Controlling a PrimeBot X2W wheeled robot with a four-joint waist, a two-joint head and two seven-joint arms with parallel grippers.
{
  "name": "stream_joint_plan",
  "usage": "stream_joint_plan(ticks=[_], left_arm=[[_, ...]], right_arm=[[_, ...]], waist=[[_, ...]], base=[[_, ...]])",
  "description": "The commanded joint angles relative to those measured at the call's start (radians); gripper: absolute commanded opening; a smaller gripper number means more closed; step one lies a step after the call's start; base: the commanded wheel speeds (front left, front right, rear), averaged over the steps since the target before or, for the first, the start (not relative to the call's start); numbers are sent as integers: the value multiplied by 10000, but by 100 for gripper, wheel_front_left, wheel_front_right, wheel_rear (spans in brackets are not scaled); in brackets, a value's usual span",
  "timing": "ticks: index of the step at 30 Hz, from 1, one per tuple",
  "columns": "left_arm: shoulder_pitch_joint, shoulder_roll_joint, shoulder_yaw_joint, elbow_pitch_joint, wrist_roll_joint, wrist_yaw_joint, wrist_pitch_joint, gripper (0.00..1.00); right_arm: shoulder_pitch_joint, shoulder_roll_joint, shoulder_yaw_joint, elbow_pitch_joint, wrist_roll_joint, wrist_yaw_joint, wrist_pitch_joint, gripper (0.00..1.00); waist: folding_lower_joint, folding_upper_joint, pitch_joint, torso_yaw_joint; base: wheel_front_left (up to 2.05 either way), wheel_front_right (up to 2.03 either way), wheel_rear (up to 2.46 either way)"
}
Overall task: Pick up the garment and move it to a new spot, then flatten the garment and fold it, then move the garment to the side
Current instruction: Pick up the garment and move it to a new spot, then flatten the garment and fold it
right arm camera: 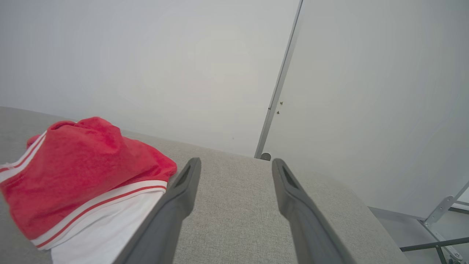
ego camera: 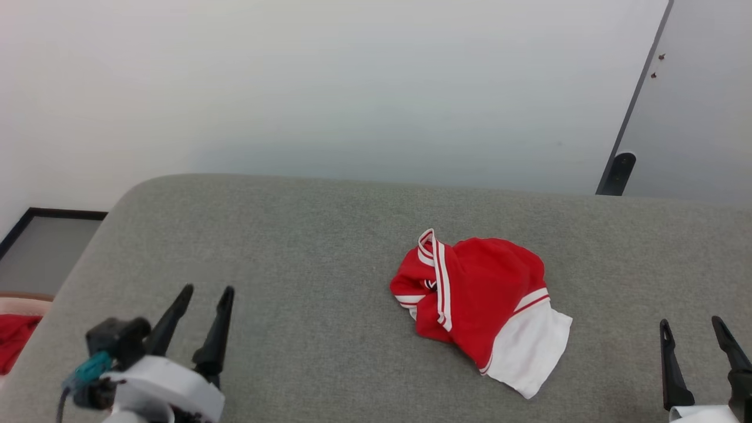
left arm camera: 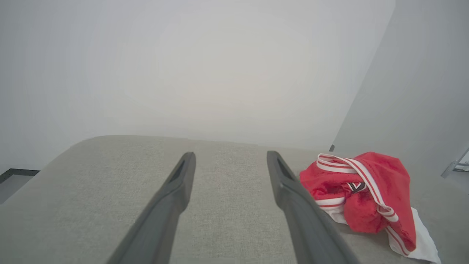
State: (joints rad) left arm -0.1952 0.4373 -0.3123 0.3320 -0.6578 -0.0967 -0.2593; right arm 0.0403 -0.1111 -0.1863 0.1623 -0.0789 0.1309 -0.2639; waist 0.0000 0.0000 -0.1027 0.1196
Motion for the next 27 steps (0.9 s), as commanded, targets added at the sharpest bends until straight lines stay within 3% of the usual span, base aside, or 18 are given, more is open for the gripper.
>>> stream_joint_plan(ticks=[1,12,27], left_arm=[[242,-36,147,-17,124,18,-46,100],[1338,-424,2076,-510,764,-165,-63,100],[1366,-824,2537,-478,1128,-327,-65,100]], right_arm=[[170,35,-64,-50,42,-3,-8,100],[482,82,-545,-296,-39,-3,-8,100],[399,69,-201,-83,-19,-3,-8,100]], waist=[[0,0,-24,40],[0,0,25,204],[0,0,49,260]], base=[[0,0,0],[0,0,0],[0,0,0]])
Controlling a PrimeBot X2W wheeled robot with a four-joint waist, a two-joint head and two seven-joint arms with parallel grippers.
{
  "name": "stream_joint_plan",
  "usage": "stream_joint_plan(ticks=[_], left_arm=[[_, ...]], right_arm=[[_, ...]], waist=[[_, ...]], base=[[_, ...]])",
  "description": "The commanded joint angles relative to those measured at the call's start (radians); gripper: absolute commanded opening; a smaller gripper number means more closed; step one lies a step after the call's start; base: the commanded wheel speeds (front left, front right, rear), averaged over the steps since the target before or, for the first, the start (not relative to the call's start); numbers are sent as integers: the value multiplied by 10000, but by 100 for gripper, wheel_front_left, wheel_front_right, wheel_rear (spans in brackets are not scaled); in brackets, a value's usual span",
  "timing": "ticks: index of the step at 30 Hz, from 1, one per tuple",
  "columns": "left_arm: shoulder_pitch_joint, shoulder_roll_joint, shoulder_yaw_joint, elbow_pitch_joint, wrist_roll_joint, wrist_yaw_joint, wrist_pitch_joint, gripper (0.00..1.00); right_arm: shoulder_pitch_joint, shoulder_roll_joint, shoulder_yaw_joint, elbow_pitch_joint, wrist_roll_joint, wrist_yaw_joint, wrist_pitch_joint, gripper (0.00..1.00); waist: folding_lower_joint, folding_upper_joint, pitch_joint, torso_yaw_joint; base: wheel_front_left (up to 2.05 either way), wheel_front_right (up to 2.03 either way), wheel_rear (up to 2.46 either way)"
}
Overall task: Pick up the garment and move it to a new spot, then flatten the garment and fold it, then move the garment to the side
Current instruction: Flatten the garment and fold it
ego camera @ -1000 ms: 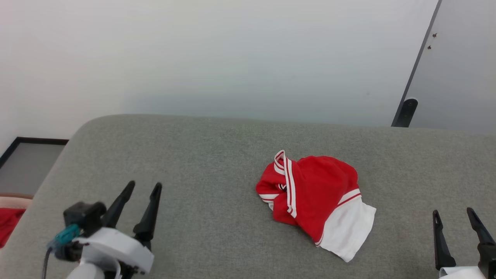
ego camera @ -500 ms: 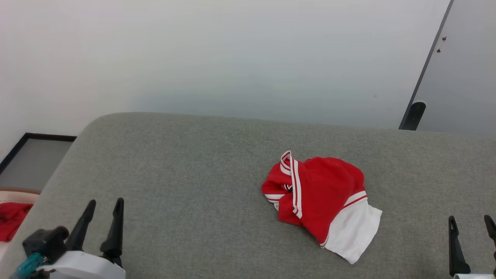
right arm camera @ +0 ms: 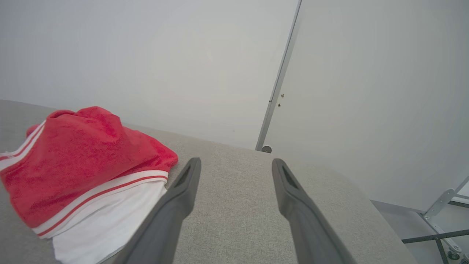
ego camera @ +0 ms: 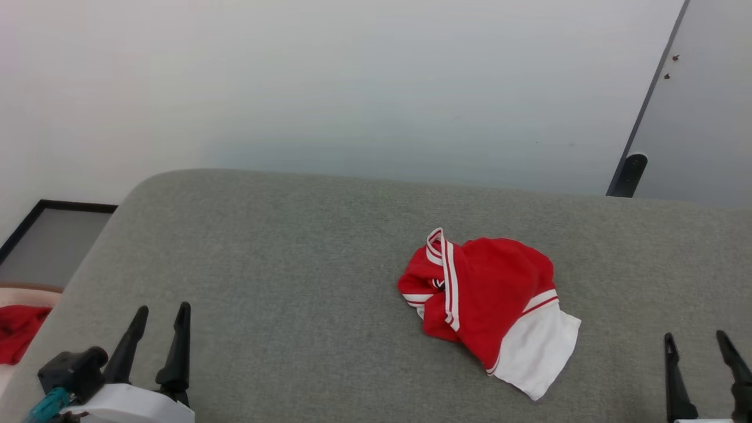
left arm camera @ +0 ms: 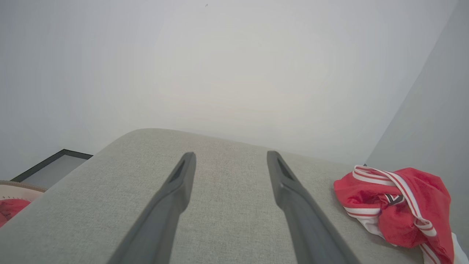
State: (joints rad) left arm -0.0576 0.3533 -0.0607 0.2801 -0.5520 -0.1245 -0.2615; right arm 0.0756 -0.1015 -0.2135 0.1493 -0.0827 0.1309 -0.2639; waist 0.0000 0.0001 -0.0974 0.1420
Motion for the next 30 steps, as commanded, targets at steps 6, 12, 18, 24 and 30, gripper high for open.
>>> stream_joint_plan(ticks=[6,12,18,24,30], left_arm=[[-173,16,1,147,52,-70,-44,100],[-190,7,-131,156,61,-59,-43,100],[-282,-102,-450,123,28,-66,19,100],[-492,-220,-780,66,-39,-69,55,100],[-752,-412,-1030,132,-101,-67,20,100]], right_arm=[[-85,-207,500,560,231,-3,21,100],[-414,-503,1263,1074,738,-3,1092,100],[-795,-988,2012,1434,1545,-3,2942,100],[-1087,-1401,2453,1882,2293,-3,5316,100],[-1531,-1569,2590,2151,2436,-3,7000,100]], waist=[[0,-1,-42,422],[0,-1,-14,964],[0,-1,79,1682],[0,-1,324,2391],[0,-1,730,2906]], base=[[0,0,0],[0,0,0],[0,0,0],[0,0,0],[0,0,0]])
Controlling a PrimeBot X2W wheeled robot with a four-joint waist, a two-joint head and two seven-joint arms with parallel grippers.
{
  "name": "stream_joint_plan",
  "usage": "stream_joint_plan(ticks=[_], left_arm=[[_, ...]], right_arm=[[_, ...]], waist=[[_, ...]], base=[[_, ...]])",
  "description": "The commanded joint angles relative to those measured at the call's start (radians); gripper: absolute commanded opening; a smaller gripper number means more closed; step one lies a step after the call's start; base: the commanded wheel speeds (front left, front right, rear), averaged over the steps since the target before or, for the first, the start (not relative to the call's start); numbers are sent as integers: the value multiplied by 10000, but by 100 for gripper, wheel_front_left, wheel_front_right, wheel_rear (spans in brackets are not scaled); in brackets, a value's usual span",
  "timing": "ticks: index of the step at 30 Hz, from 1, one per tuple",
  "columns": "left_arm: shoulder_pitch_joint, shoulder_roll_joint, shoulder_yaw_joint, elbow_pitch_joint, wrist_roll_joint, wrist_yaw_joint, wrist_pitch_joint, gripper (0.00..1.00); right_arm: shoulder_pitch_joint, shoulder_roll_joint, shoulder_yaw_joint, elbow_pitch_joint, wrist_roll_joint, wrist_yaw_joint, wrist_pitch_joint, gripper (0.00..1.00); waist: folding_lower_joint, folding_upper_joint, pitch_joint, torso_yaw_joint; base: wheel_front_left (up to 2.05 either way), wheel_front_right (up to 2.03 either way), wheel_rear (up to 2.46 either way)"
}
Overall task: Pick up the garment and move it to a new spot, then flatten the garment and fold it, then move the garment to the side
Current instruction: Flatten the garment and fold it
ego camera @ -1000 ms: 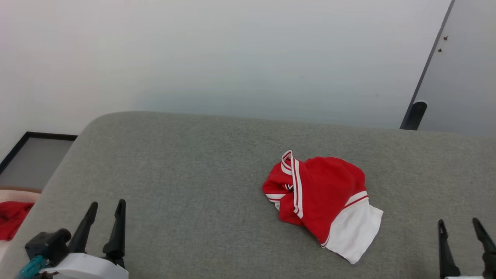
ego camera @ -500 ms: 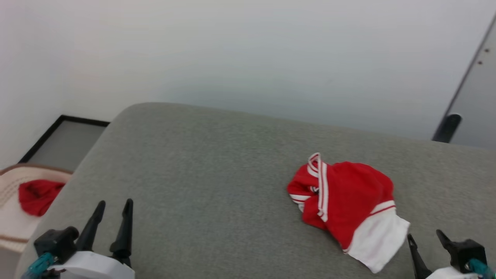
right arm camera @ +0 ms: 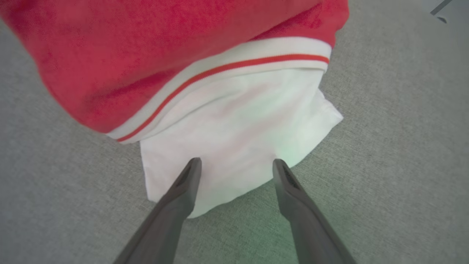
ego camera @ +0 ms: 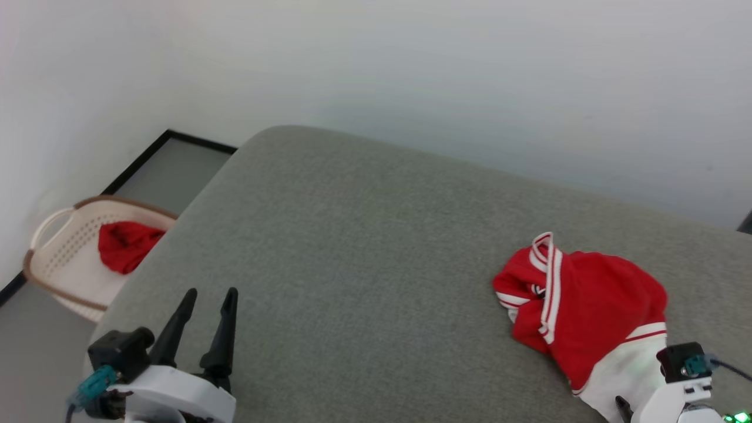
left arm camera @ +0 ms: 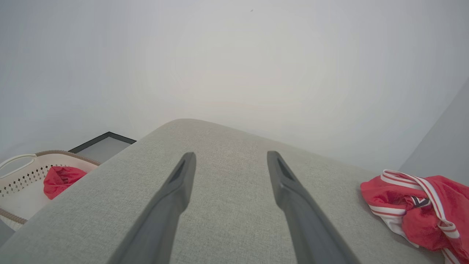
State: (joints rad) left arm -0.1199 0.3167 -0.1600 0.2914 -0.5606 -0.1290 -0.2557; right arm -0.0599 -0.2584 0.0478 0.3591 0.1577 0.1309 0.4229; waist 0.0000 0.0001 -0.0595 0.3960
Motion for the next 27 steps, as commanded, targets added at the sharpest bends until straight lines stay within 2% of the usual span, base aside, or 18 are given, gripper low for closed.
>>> stream_joint_plan(ticks=[1,8,12,13,14,15,21,27], left_arm=[[-176,-81,-68,54,-24,-23,-44,100],[-437,-251,-198,282,-57,-26,-79,100],[-436,-292,-232,359,-52,-27,-94,100],[-455,-308,-236,377,-59,-27,-97,100],[-484,-322,-228,374,-62,-28,-94,100],[-511,-340,-214,364,-64,-28,-96,100],[-458,-341,-94,335,-68,-29,-99,100],[-392,-279,-102,295,-65,-29,-101,100]], right_arm=[[-263,32,-63,144,67,-3,342,100],[-679,301,-326,1106,-112,-3,1727,100],[-838,443,-476,1426,-143,-3,1957,100],[-860,451,-481,1528,-196,-3,2016,97],[-894,465,-505,1602,-199,-3,2006,25],[-931,462,-504,1667,-210,-3,1986,0],[-1148,205,-463,1628,6,-3,2059,0],[-1274,-525,-567,921,223,-9,2178,0]], waist=[[0,-1,402,426],[0,-1,626,658],[0,-1,674,686],[0,-1,687,694],[0,-1,694,698],[0,-1,698,701],[0,-1,615,658],[0,-1,526,430]], base=[[0,0,0],[0,0,0],[0,0,0],[0,0,0],[0,0,0],[0,0,0],[0,0,0],[0,0,0]])
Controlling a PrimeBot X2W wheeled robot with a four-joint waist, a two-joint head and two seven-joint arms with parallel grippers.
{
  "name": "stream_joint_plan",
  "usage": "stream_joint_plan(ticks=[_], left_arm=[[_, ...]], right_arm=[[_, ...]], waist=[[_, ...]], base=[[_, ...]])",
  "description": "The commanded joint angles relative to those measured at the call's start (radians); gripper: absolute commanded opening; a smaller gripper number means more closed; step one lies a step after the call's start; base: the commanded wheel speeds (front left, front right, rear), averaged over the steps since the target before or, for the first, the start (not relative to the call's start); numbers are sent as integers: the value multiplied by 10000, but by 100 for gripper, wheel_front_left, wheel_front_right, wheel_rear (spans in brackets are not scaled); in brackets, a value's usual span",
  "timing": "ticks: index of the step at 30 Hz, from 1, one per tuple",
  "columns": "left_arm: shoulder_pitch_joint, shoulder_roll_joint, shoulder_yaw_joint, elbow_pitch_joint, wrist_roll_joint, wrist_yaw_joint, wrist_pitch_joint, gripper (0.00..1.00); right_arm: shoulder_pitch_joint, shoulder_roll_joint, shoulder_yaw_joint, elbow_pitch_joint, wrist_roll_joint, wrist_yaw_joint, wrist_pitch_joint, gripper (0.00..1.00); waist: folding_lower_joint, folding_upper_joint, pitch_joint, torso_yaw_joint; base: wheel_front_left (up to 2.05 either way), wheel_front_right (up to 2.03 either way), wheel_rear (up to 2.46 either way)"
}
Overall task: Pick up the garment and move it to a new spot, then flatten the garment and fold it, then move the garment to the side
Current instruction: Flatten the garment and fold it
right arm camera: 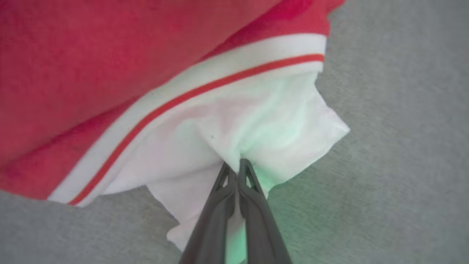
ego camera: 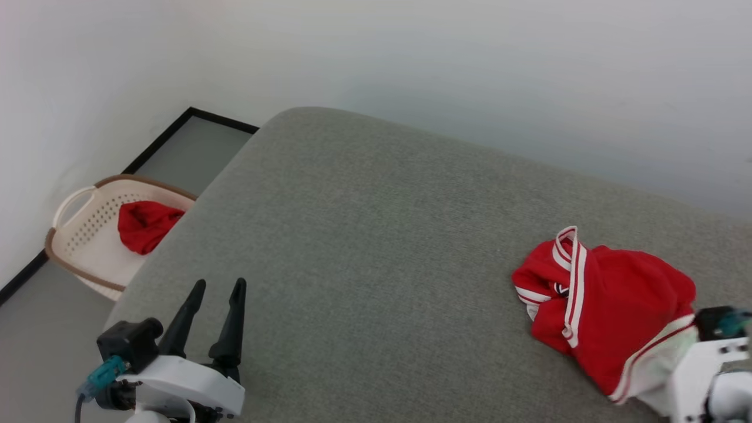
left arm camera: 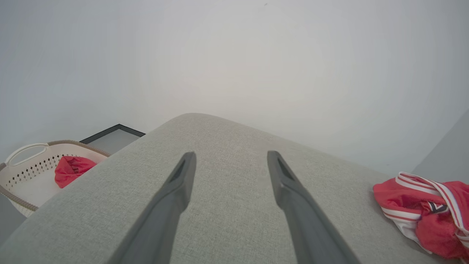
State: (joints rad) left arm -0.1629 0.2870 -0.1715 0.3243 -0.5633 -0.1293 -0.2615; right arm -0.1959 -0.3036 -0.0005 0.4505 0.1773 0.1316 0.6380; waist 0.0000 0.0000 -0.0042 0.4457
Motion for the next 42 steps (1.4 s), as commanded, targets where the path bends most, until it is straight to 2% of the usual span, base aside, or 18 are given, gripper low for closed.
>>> stream_joint_plan(ticks=[1,8,19,24,31,32,33,34,42], left_arm=[[50,28,40,-46,-43,-24,-43,100],[6,65,3,-106,-52,-24,-44,100],[-296,101,-253,-91,-84,-14,-43,100],[-368,122,-275,-67,-137,-14,-43,100],[-408,190,-404,53,-176,-14,-43,100],[-414,205,-436,80,-174,-14,-43,100],[-439,213,-489,102,-174,-14,-45,100],[-455,235,-516,134,-183,-14,-44,100],[-441,600,-667,365,-350,-14,-42,100]], right_arm=[[52,-190,-111,-144,80,-15,54,0],[5,-1283,-629,-706,229,-15,193,0],[236,-2625,-2007,-433,-225,-15,119,0],[327,-2698,-2537,-199,-555,-15,126,0],[364,-2098,-2828,380,-759,-15,-176,0],[312,-2034,-2825,459,-791,-15,-247,21],[243,-1973,-2826,529,-855,-15,-326,49],[217,-1935,-2778,588,-901,-15,-415,100],[-65,-1775,-2312,392,-652,-15,-1114,100]], waist=[[0,0,-21,-126],[0,0,18,-534],[0,0,269,-858],[0,0,400,-924],[0,0,426,-1078],[0,0,417,-1108],[0,0,401,-1139],[0,0,370,-1173],[0,0,84,-1773]], base=[[0,0,0],[0,0,0],[0,0,0],[0,0,0],[0,0,0],[0,0,0],[0,0,0],[0,0,0],[0,0,0]])
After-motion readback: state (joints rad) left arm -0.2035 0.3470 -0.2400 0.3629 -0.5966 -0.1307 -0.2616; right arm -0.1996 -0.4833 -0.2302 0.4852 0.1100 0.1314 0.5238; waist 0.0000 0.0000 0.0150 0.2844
